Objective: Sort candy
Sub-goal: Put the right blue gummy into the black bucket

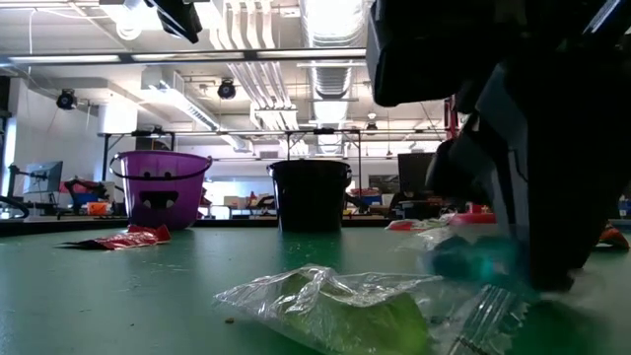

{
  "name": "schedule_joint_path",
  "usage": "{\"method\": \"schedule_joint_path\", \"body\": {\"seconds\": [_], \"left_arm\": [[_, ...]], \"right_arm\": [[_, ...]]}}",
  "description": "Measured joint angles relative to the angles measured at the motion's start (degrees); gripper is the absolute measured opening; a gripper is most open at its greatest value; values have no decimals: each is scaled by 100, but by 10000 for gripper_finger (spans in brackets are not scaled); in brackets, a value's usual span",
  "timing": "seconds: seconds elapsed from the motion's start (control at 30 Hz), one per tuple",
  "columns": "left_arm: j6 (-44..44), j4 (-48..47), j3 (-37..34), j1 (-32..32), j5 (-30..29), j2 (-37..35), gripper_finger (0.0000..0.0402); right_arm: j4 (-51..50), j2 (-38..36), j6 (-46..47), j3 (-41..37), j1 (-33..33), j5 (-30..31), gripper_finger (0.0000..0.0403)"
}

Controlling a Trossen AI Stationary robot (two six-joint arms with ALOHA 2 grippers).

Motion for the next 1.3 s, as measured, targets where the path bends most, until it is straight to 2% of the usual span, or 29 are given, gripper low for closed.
{"method": "schedule_joint_path", "body": {"seconds": [0.2, 0.33, 0.73, 0.93, 1.3], "left_arm": [[-1, 1, 1, 0, -2, 0, 102], [-1, 1, -1, 0, -2, 0, 102], [-173, 43, 0, 0, -7, 2, 102], [-437, 42, 0, 0, -9, 17, 102], [-774, -219, -1, 0, -15, 447, 102]], "right_arm": [[-985, -606, 66, 47, -329, 850, 13], [-1417, -938, -177, 47, -733, 1136, 12], [-1536, -1758, -1195, 76, -2300, 1148, 12], [-1514, -2034, -1886, 364, -3189, 1157, 12], [-1465, -1650, -3312, 1252, -4467, 1089, 12]]}}
